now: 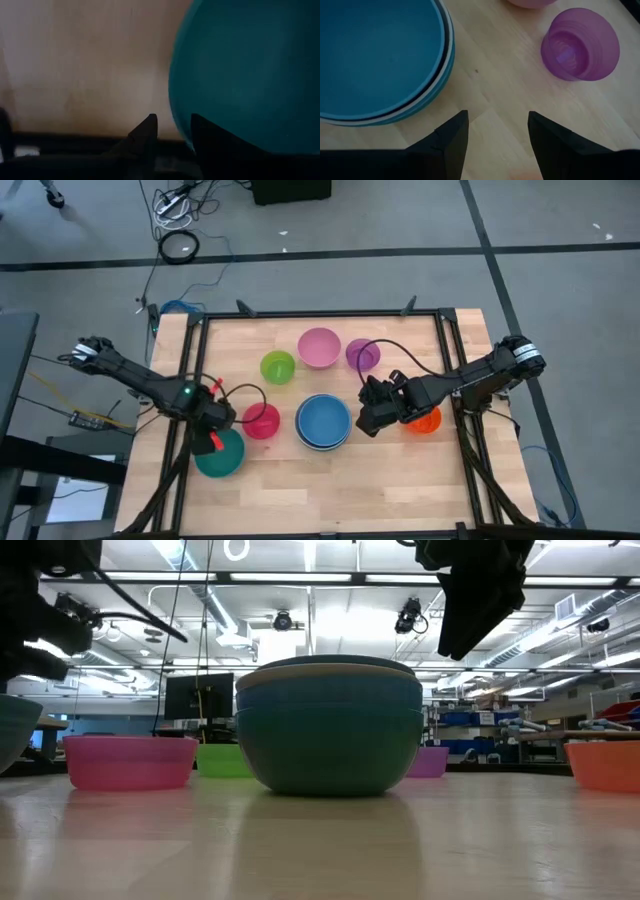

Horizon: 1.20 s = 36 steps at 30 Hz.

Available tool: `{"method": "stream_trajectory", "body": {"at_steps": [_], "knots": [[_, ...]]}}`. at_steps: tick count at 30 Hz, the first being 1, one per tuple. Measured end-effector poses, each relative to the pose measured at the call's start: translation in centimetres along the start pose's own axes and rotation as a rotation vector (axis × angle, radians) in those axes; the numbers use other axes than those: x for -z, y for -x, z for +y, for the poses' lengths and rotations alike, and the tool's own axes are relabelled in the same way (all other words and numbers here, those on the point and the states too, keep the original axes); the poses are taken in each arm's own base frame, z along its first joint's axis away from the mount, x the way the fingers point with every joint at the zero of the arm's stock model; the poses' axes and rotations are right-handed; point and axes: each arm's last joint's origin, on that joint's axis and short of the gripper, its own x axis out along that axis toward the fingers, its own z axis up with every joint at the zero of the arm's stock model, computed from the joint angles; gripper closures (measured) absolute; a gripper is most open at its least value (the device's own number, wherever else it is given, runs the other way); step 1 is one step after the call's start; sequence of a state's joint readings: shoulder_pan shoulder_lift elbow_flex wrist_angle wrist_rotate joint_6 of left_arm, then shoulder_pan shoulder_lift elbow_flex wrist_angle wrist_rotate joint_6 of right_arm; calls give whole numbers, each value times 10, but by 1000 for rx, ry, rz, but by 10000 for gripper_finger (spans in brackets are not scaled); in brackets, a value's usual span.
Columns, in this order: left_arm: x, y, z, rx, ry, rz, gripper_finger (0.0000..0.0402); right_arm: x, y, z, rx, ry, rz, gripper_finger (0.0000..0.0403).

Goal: Nest bowls inside each other
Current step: Stack the dark green bowl on top of the blue bowl

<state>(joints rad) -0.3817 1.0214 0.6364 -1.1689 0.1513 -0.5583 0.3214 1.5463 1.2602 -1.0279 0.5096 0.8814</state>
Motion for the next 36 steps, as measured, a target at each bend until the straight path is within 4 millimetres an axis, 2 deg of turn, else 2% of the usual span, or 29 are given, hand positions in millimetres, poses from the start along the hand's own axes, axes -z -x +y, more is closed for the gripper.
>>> {"method": "stream_trajectory", "body": {"at_steps": [8,10,14,17,20,23,27,31,33,36], "knots": [[-6,-14,-1,45,8,-73,282,0,0,0,0,0,0,211],[-5,-16,0,41,10,-69,303,0,0,0,0,0,0,211],[-6,-16,-1,53,5,-68,384,0,0,0,3,1,0,211],[-8,-9,-3,67,-2,-84,393,0,0,0,5,3,0,211],[-15,11,-11,96,-28,-155,395,1,0,-2,18,12,10,211],[-25,43,-20,85,-61,-297,396,3,1,-4,49,29,20,211],[-37,99,-28,-37,-108,-609,396,7,8,-8,103,37,-42,211],[-51,147,-25,-193,-76,-940,396,8,28,-15,121,28,-173,217],[-60,158,-21,-213,-70,-1038,396,8,40,-21,111,14,-233,223],[-77,160,-14,-250,-58,-1088,397,9,59,-32,82,-14,-302,231]]}}
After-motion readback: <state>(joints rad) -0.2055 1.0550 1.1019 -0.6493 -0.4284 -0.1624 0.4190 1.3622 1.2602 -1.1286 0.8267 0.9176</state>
